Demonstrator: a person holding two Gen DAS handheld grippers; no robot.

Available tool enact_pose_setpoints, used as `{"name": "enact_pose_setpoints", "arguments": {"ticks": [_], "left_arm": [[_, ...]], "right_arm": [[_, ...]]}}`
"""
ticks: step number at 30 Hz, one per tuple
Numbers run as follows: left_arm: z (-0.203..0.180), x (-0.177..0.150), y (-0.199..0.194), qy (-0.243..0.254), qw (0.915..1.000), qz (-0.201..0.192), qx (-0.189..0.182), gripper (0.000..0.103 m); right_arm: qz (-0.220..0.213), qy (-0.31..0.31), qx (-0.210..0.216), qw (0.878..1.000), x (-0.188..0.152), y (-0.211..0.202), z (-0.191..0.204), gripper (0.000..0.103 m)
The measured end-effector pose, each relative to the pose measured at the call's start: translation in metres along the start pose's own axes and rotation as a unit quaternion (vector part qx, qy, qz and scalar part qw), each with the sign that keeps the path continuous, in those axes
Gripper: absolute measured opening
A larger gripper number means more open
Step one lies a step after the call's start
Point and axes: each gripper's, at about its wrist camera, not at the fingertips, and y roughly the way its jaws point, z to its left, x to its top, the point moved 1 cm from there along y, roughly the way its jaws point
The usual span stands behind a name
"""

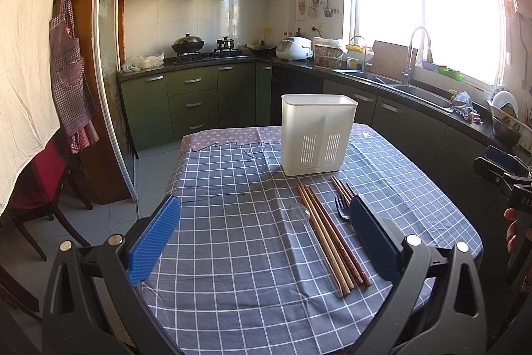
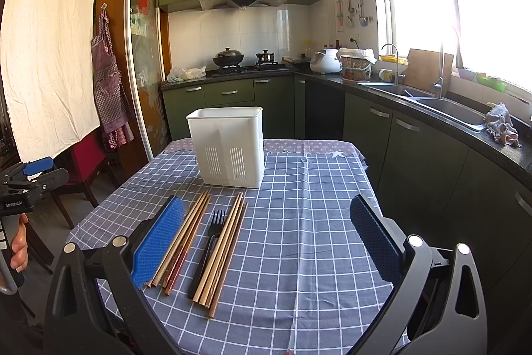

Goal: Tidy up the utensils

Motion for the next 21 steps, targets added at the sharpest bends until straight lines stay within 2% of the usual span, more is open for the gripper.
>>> {"name": "enact_pose_setpoints", "arguments": {"ticks": [16,21], "left_arm": [[0.000,-0.008,0.006,0.003,1.0000,0.007,-0.001,0.097],[-0.005,-0.005,0.025,0.010,0.9988,0.048,-0.009,0.097]], "right_arm": [[0.014,0.001,-0.003,1.000,-0.007,0.011,-0.007,0.099],[0.030,-0.007,-0.002,1.000,-0.002,0.019,-0.008,0.099]]}}
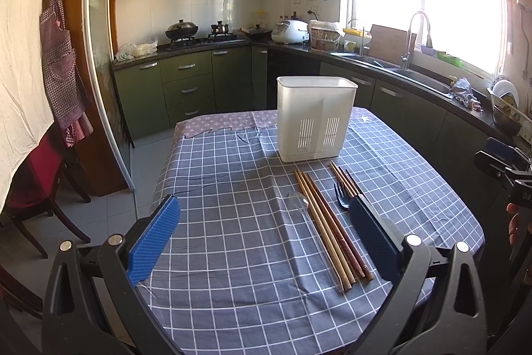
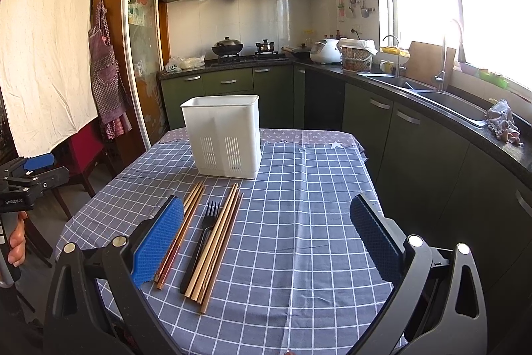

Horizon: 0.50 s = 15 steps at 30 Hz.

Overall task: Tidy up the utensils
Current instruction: 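Lower the left gripper onto the clear plastic spoon and close it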

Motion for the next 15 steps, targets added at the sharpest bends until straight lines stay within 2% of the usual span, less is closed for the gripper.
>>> {"name": "enact_pose_setpoints", "arguments": {"ticks": [4,9,11,12,15], "left_arm": [[-0.002,0.008,0.032,-0.003,0.9975,0.069,-0.012,0.097],[-0.010,0.013,0.081,-0.010,0.9858,0.164,-0.033,0.097],[-0.014,0.013,0.100,-0.013,0.9798,0.196,-0.039,0.097],[-0.016,0.013,0.109,-0.014,0.9766,0.210,-0.042,0.095],[-0.025,0.012,0.132,-0.017,0.9669,0.249,-0.051,0.082]], "right_arm": [[0.019,-0.022,-0.006,1.000,0.009,0.012,-0.001,0.099],[0.062,-0.025,0.003,0.998,0.017,0.040,-0.012,0.099],[0.097,-0.014,0.007,0.995,0.017,0.058,-0.020,0.099],[0.112,-0.005,0.014,0.994,0.016,0.066,-0.024,0.099],[0.161,0.027,0.038,0.986,0.013,0.090,-0.037,0.099]]}}
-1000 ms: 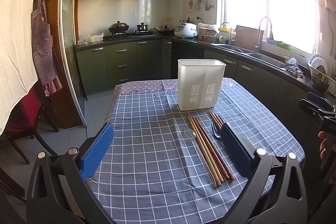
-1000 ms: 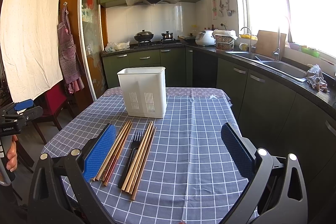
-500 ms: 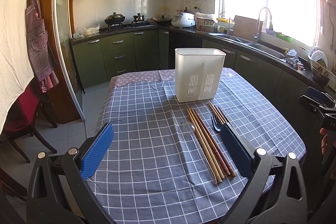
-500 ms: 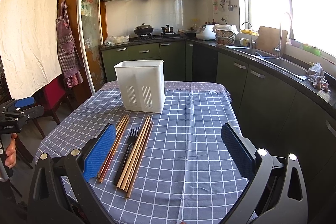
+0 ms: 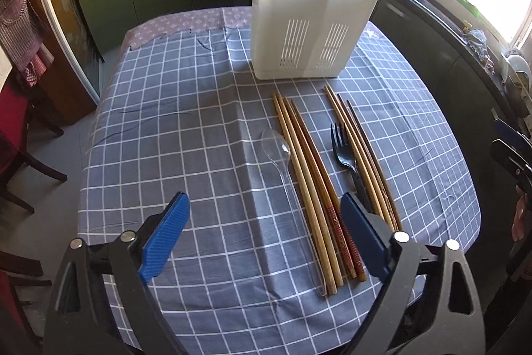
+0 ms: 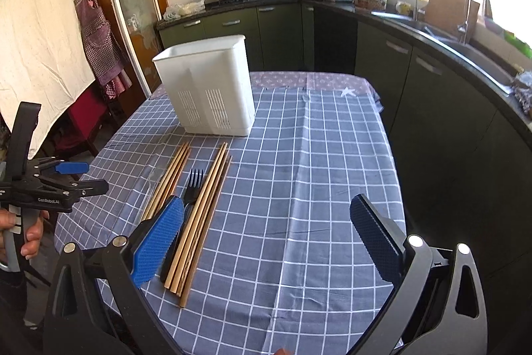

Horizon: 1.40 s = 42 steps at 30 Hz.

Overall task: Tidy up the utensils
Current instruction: 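Lower the left gripper onto the clear plastic spoon and close it, then close the right gripper on the black plastic fork and lift it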

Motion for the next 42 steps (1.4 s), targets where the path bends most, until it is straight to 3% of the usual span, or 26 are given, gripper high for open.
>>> {"name": "enact_pose_setpoints", "arguments": {"ticks": [7,9,25,29,31,39,40,42], "left_arm": [[-0.008,0.015,0.047,-0.022,0.9955,0.092,-0.002,0.033],[-0.008,0.016,0.056,-0.032,0.9936,0.108,-0.003,0.026],[-0.023,0.040,0.088,-0.049,0.9900,0.127,0.037,0.012],[-0.018,0.040,0.089,-0.048,0.9910,0.121,0.032,0.009],[-0.014,0.036,0.087,-0.048,0.9920,0.113,0.027,0.009],[0.010,0.029,0.059,-0.047,0.9960,0.067,0.035,0.009],[0.013,0.028,0.054,-0.047,0.9964,0.063,0.034,0.009],[0.019,0.026,0.045,-0.047,0.9970,0.053,0.033,0.009]], "right_arm": [[0.063,0.016,0.020,0.998,0.004,0.030,-0.013,0.098],[0.074,0.020,0.022,0.997,0.003,0.034,-0.014,0.096],[0.098,0.011,0.023,0.995,0.007,0.046,-0.012,0.090],[0.110,-0.006,0.034,0.993,0.007,0.052,-0.003,0.085],[0.114,-0.010,0.064,0.991,0.010,0.054,0.006,0.083],[0.211,-0.014,0.099,0.972,0.022,0.093,0.066,0.081],[0.224,-0.015,0.097,0.970,0.023,0.101,0.072,0.078],[0.248,-0.014,0.087,0.965,0.023,0.114,0.083,0.041]]}}
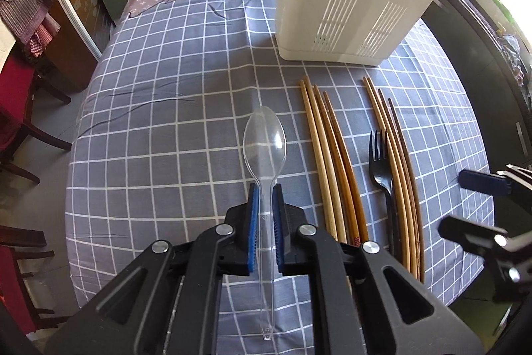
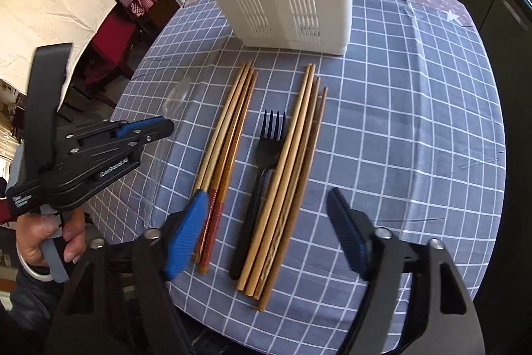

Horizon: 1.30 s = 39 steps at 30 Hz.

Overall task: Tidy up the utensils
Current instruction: 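Close the right gripper on the black plastic fork and lift it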

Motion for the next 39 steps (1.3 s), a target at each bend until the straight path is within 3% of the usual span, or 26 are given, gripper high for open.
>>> {"name": "enact_pose_setpoints", "arguments": {"ticks": [9,15,22,27,33,34,36,39], "left_arm": [[0.016,-0.007,-0.032,-0.006,0.9988,-0.048,-0.004,0.009],[0.015,-0.011,-0.042,0.000,0.9980,-0.062,-0.010,0.008],[0.012,-0.015,-0.053,0.010,0.9969,-0.077,-0.013,0.009],[0.011,-0.017,-0.057,0.014,0.9966,-0.081,-0.010,0.008],[0.010,-0.017,-0.059,0.018,0.9964,-0.082,-0.006,0.009],[0.009,-0.017,-0.059,0.019,0.9964,-0.082,-0.006,0.009],[0.007,-0.017,-0.060,0.022,0.9963,-0.083,-0.005,0.009],[0.006,-0.017,-0.060,0.024,0.9962,-0.083,-0.005,0.009]], "right_arm": [[0.057,0.002,-0.036,0.998,0.014,0.043,0.023,0.021],[0.071,0.016,-0.066,0.995,0.021,0.061,0.019,0.017],[0.086,0.020,-0.083,0.993,0.032,0.072,0.019,0.017],[0.093,0.001,-0.085,0.992,0.036,0.081,0.034,0.033],[0.085,-0.014,-0.088,0.992,0.036,0.086,0.043,0.035],[0.086,-0.022,-0.093,0.992,0.037,0.087,0.045,0.034],[0.085,-0.032,-0.114,0.989,0.036,0.089,0.048,0.018],[0.082,-0.032,-0.118,0.989,0.039,0.090,0.046,0.012]]}}
